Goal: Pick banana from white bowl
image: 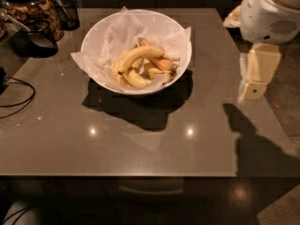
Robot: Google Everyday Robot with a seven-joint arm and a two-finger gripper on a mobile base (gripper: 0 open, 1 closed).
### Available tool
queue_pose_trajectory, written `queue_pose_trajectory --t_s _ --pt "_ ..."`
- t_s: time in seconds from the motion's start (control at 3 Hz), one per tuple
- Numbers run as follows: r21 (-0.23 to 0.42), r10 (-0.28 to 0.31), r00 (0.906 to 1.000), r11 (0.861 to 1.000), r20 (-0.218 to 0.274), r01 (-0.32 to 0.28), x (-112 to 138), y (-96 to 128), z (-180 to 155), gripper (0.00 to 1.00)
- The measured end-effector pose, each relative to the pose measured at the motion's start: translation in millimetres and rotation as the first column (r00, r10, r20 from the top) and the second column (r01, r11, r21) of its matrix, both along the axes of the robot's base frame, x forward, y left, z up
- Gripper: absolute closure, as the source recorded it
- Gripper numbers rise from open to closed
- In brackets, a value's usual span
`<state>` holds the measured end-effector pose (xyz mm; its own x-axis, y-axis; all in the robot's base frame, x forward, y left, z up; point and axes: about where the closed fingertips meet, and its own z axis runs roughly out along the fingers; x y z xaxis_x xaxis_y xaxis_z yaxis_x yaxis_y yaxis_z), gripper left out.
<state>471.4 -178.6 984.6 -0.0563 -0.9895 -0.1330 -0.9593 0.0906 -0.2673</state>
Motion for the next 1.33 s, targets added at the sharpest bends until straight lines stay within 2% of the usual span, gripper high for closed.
queue_pose_trajectory --t_s 0.33,0.67,1.0,1.33 --pt "-0.022 0.052 0.9986 0.998 0.007 -0.052 12.7 13.4 3.4 0.00" --pt "-0.019 0.050 0.9987 0.999 0.010 -0.050 11.1 10.2 0.2 0.00" --pt "-0.029 0.095 0.9946 0.995 0.043 -0.094 35.7 24.8 5.7 0.00" --pt "-0.049 0.167 0.9839 0.985 0.063 -0.165 59.3 52.4 16.5 0.00"
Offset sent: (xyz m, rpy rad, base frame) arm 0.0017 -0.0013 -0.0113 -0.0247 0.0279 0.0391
